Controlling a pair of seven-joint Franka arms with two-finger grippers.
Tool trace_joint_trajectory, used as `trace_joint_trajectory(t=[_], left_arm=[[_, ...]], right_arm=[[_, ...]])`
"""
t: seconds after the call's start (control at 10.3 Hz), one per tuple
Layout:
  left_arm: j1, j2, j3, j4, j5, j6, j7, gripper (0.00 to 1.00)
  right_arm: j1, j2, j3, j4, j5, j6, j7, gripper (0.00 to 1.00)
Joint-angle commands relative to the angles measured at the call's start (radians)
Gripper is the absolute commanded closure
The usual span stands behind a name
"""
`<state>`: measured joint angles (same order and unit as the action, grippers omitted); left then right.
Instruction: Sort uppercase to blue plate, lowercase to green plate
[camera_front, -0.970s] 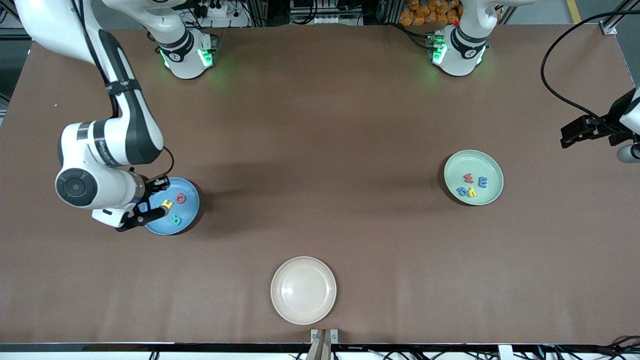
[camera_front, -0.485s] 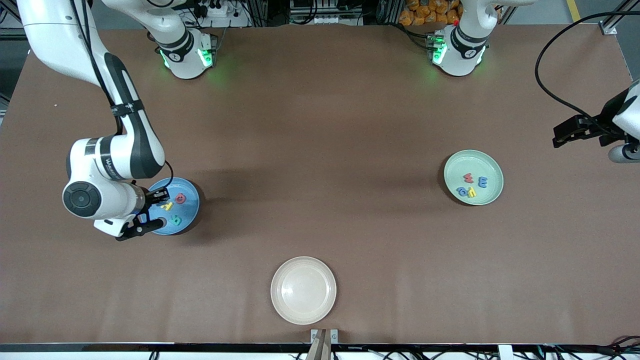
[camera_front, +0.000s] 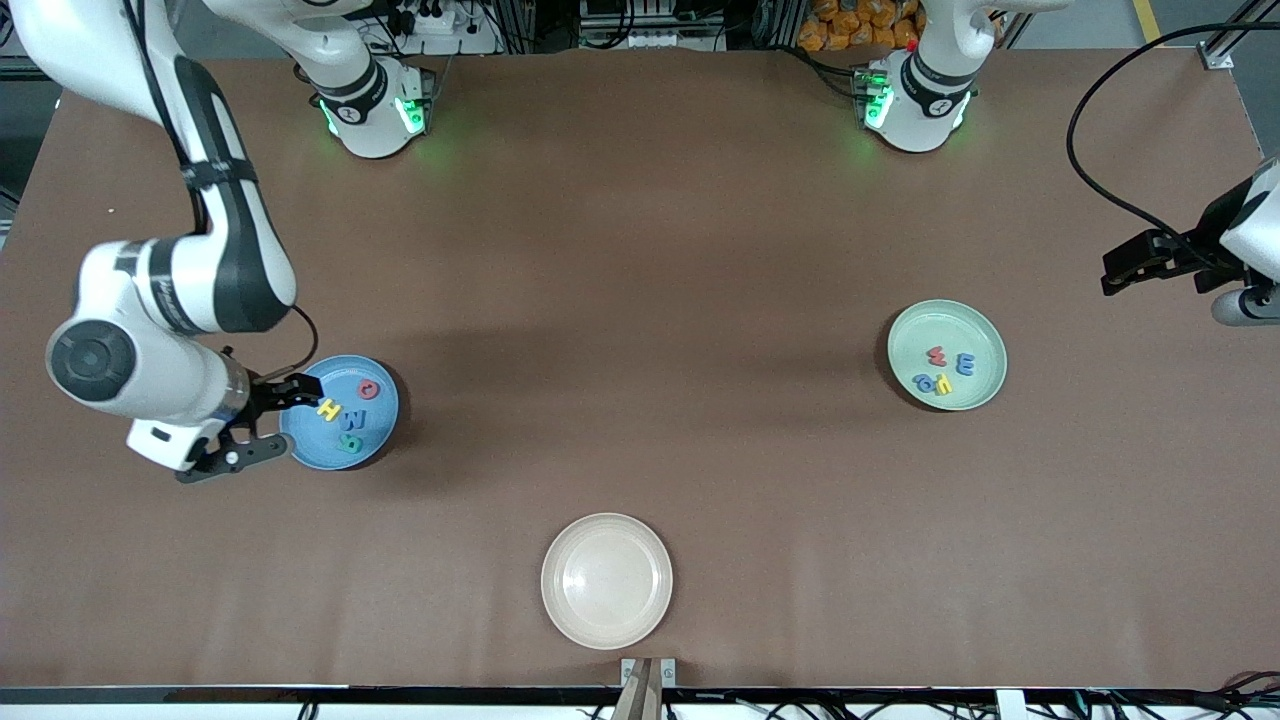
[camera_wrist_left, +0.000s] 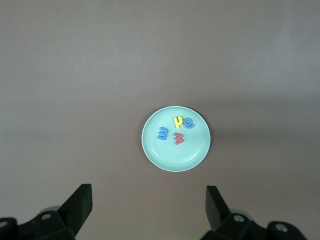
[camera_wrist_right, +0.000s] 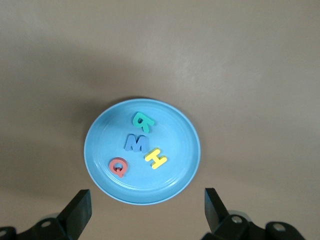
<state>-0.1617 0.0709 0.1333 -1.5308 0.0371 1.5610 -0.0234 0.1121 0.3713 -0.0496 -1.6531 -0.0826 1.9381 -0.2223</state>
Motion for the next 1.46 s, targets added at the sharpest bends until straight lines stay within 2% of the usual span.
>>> trace_joint_trajectory(t=[0.0,0.29,0.68,0.78,0.97,1.36], left_arm=[[0.004,-0.006,0.003,0.001,-0.023,0.004,-0.003,0.00],[0.001,-0.006,0.003,0.001,-0.023,0.004,-0.004,0.00],[0.001,-0.006,0.003,0.001,-0.020,0.007,-0.006,0.00],[0.002,-0.006,0.003,0.001,-0.016,0.008,-0.006,0.00],[0.002,-0.006,0.005,0.001,-0.016,0.008,-0.006,0.00],[0.005,-0.006,0.008,0.003,-0.020,0.008,-0.006,0.00]], right_arm=[[-0.028,-0.124,-0.006,-0.030,0.021,-0.014,0.003,0.00],[-0.087,-0.236,-0.001,-0.036,0.017,-0.050,0.000,0.00],[-0.085,-0.360,-0.004,-0.037,0.023,-0.169,0.037,0.00],[-0.077,-0.379,-0.007,-0.036,0.026,-0.172,0.038,0.00],[-0.061,-0.402,-0.050,-0.019,0.139,-0.195,0.067,0.00],[-0.057,-0.428,-0.056,-0.014,0.150,-0.280,0.072,0.00]])
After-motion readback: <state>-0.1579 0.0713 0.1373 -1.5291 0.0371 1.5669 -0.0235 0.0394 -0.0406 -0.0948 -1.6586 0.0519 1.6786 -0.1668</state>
